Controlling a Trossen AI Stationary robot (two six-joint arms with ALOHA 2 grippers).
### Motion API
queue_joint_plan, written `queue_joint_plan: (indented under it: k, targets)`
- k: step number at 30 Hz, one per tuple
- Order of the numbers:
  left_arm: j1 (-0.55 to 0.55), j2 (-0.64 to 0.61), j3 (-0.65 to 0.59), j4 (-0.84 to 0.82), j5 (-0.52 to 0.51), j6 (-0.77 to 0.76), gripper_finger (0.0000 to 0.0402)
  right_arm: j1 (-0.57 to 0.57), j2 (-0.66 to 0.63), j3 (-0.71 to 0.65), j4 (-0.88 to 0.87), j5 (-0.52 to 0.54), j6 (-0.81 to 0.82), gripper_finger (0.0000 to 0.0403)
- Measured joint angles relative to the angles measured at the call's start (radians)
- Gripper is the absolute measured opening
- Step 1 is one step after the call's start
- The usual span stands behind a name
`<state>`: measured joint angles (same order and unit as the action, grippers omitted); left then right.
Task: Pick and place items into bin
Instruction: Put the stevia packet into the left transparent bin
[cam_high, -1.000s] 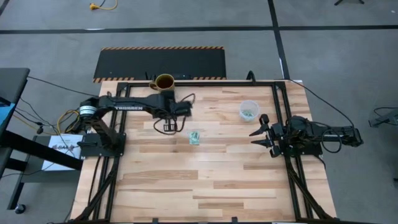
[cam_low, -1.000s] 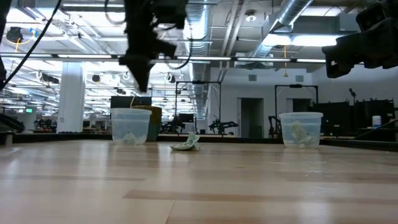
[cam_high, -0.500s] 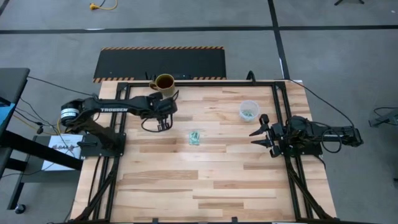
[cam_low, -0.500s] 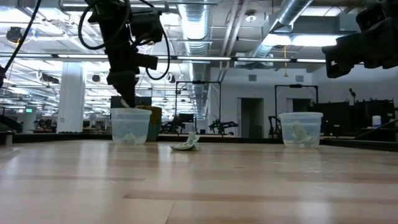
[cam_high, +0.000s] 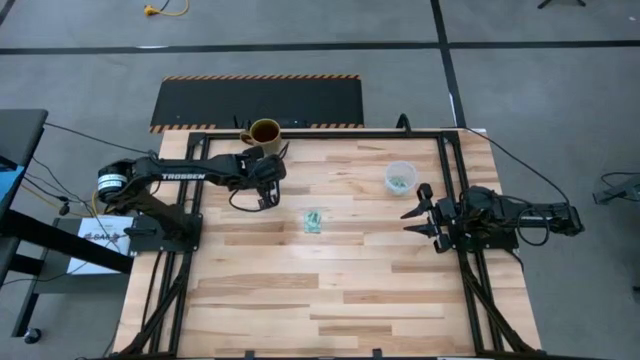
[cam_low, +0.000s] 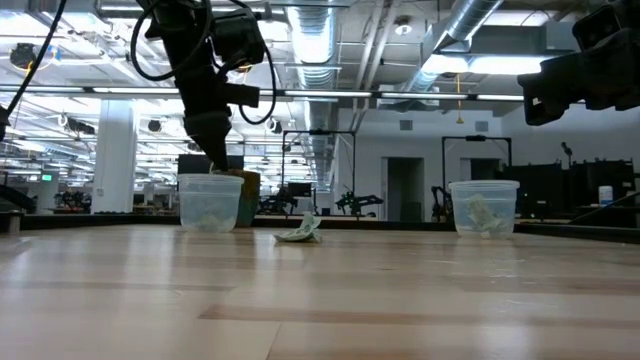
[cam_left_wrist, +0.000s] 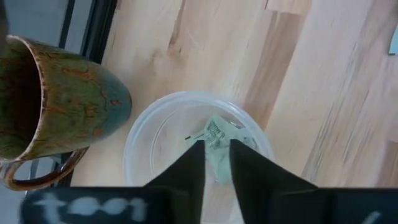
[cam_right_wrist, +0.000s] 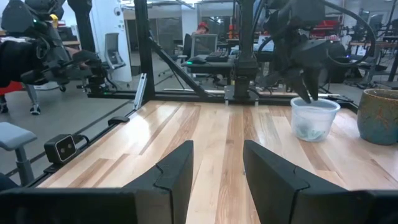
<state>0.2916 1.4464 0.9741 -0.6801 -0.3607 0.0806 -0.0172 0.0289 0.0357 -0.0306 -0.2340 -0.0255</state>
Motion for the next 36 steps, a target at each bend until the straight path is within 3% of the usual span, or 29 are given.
queue_joint_plan:
  k: [8,14,23,27,36]
  targets:
    - [-0.007,0.0,0.0,0.071,0.048,-0.031,0.013,0.0,0.0,0.0,0.0,0.0,0.0,0.0133]
    - [-0.055,0.0,0.0,0.204,0.12,0.019,0.0136,0.0,0.0,0.0,0.0,0.0,0.0,0.0134]
    - [-0.144,0.001,0.002,0.567,0.365,-0.032,0.0136,0.0,0.0,0.0,0.0,0.0,0.0,0.0134]
    - [-0.201,0.03,0.002,0.587,0.359,-0.038,0.0136,0.0,0.0,0.0,0.0,0.0,0.0,0.0133]
    - [-0.278,0.229,0.001,0.637,0.355,-0.047,0.0136,0.0,0.006,0.0,0.001,0.001,0.0,0.0134]
